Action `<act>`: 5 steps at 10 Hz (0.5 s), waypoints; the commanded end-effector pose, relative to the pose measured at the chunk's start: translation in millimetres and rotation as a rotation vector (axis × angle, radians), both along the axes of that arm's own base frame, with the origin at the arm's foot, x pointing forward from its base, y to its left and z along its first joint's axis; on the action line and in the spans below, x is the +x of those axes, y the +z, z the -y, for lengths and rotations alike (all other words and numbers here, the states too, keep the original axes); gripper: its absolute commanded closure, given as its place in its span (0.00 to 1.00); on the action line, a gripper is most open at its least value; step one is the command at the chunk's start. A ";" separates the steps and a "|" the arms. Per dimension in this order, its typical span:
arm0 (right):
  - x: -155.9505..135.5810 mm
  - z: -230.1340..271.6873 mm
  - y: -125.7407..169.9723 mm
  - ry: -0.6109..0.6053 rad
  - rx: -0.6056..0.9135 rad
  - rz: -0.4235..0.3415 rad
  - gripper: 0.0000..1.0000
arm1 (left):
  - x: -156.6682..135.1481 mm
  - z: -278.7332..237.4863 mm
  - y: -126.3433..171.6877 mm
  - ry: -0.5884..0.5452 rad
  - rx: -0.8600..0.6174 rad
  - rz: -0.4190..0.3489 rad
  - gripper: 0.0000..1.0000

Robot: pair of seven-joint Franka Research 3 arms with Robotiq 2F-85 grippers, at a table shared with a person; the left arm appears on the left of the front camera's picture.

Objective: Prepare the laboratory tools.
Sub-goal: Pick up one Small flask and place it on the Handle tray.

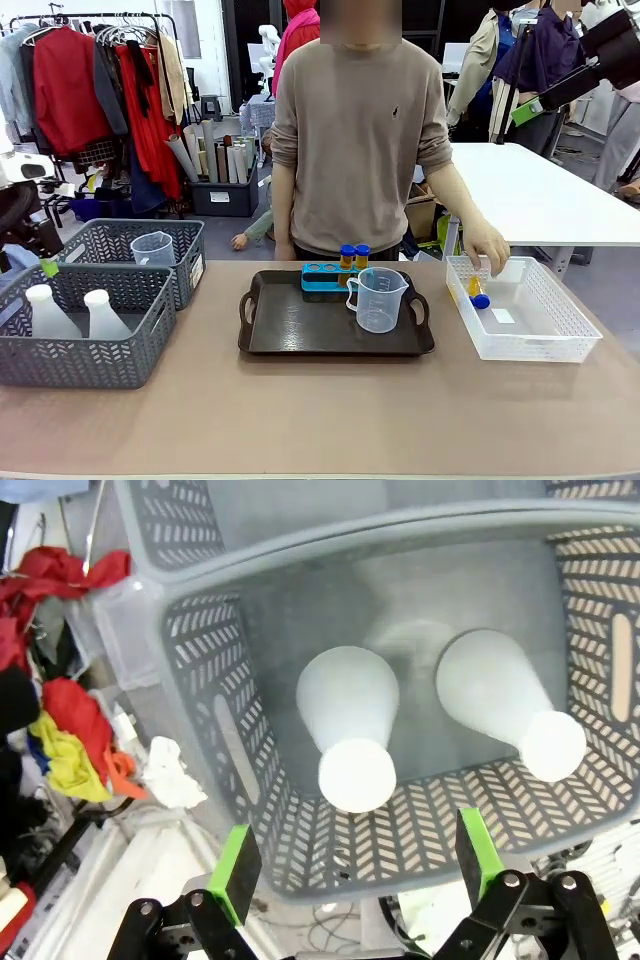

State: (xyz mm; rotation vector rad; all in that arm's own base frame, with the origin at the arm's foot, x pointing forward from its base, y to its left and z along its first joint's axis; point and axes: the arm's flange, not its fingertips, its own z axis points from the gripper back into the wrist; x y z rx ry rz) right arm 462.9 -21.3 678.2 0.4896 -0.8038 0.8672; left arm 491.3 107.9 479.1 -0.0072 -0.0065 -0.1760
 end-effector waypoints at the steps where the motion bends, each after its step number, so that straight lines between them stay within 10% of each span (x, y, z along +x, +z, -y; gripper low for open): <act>1: -0.6 -1.9 1.7 0.007 0.009 0.004 0.00 | 3.1 -5.5 -18.6 -0.007 -0.036 0.027 0.00; 5: -0.6 -1.9 1.7 0.007 0.009 0.004 0.00 | 3.0 -6.0 -43.8 -0.010 -0.034 0.015 0.00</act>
